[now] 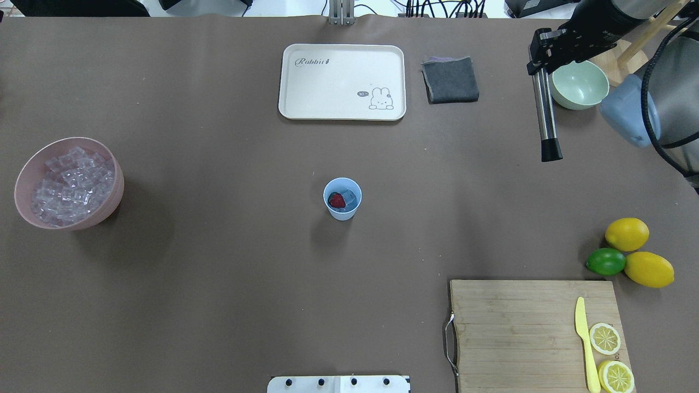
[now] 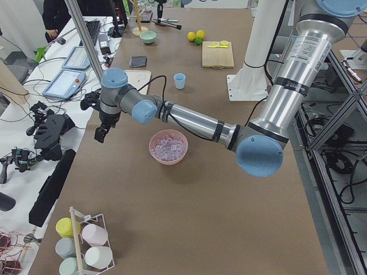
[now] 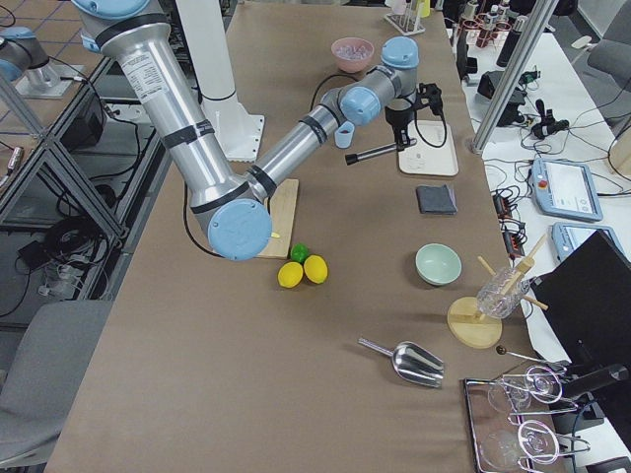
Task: Mash ice and strawberries in cup
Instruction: 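Lift the steel pestle upright with the right gripper, then carry the pestle with the right gripper over the light-blue cup, then lower the pestle into the cup and press down on the strawberry and ice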
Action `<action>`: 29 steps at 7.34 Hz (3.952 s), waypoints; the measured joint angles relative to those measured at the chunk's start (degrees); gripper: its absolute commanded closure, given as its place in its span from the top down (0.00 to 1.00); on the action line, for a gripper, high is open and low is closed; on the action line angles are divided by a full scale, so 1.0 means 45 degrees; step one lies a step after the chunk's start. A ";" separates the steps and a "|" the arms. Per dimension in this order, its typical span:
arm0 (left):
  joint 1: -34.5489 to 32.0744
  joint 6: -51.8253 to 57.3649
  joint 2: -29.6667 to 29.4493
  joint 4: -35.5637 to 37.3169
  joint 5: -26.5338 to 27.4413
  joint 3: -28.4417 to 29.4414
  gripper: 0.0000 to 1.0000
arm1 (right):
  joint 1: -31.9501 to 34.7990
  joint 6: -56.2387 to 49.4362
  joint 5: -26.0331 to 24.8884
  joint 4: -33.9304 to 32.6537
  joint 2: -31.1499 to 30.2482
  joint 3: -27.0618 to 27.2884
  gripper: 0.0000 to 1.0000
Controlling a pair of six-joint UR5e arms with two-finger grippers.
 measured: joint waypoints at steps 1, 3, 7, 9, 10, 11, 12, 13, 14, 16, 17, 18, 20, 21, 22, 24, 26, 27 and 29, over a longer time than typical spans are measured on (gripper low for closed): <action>-0.0053 -0.0010 0.0067 0.0000 0.0005 0.0003 0.98 | -0.0126 -0.0087 -0.0048 0.0431 -0.0109 0.0534 0.00; -0.0243 -0.0083 0.0168 0.0003 0.0024 0.0027 0.98 | -0.0402 -0.0023 -0.0160 0.2821 -0.0647 0.0788 0.00; -0.1582 -0.1214 0.0695 0.0254 0.0136 0.0940 0.98 | -0.3056 0.0056 -0.2335 0.8250 -0.0767 -0.0281 0.00; -0.2123 -0.1402 0.0926 0.0287 0.0135 0.1700 0.98 | -0.3837 0.0436 -0.3258 1.0751 -0.1296 -0.0408 0.00; -0.2329 -0.1427 0.0994 0.0296 0.0132 0.1960 0.98 | -0.3972 0.0537 -0.3721 1.1690 -0.1549 -0.0427 0.00; -0.2479 -0.1449 0.1032 0.0305 0.0131 0.2133 0.98 | -0.4164 0.0691 -0.4360 1.2549 -0.1795 -0.0506 0.00; -0.2547 -0.1457 0.1044 0.0309 0.0130 0.2330 0.98 | -0.4433 0.0895 -0.5088 1.3516 -0.1984 -0.0697 0.00; -0.2570 -0.1461 0.1044 0.0311 0.0130 0.2543 0.98 | -0.4794 0.1000 -0.5784 1.4298 -0.2069 -0.0885 0.00; -0.2594 -0.1477 0.1042 0.0311 0.0130 0.2713 0.98 | -0.5302 0.1033 -0.6407 1.4678 -0.2057 -0.0952 0.00; -0.2657 -0.1528 0.1044 0.0312 0.0143 0.2947 0.98 | -0.6546 0.0985 -0.7734 1.5309 -0.1913 -0.0939 0.00; -0.2693 -0.1536 0.1079 0.0312 0.0143 0.3012 0.98 | -0.7053 0.0943 -0.8284 1.5634 -0.1790 -0.0970 0.00; -0.2727 -0.1530 0.1175 0.0307 0.0136 0.3064 0.98 | -0.7331 0.0907 -0.8797 1.6045 -0.1703 -0.1003 0.00; -0.2815 -0.1491 0.1433 0.0274 0.0125 0.3090 0.98 | -0.7535 0.0853 -0.9602 1.6915 -0.1541 -0.1288 0.00; -0.2834 -0.1479 0.1535 0.0233 0.0117 0.3095 0.98 | -0.7672 0.0829 -0.9986 1.7068 -0.1249 -0.1490 0.00; -0.2844 -0.1480 0.1601 0.0204 0.0118 0.3093 0.98 | -0.7910 0.0820 -1.0521 1.7112 -0.0905 -0.1649 0.00; -0.2844 -0.1466 0.1677 0.0174 0.0128 0.3095 0.98 | -0.8151 0.0600 -1.1242 1.7100 -0.0372 -0.2068 0.00; -0.2838 -0.1440 0.1758 0.0153 0.0126 0.3109 0.98 | -0.8165 0.0117 -1.1448 1.7135 0.0048 -0.2665 0.00; -0.2840 -0.1425 0.1832 0.0143 0.0117 0.3104 0.98 | -0.8164 0.0019 -1.1498 1.7155 0.0101 -0.2849 0.00; -0.2842 -0.1432 0.1876 0.0129 0.0111 0.3097 0.98 | -0.8161 -0.0167 -1.1578 1.7352 0.0100 -0.3140 0.00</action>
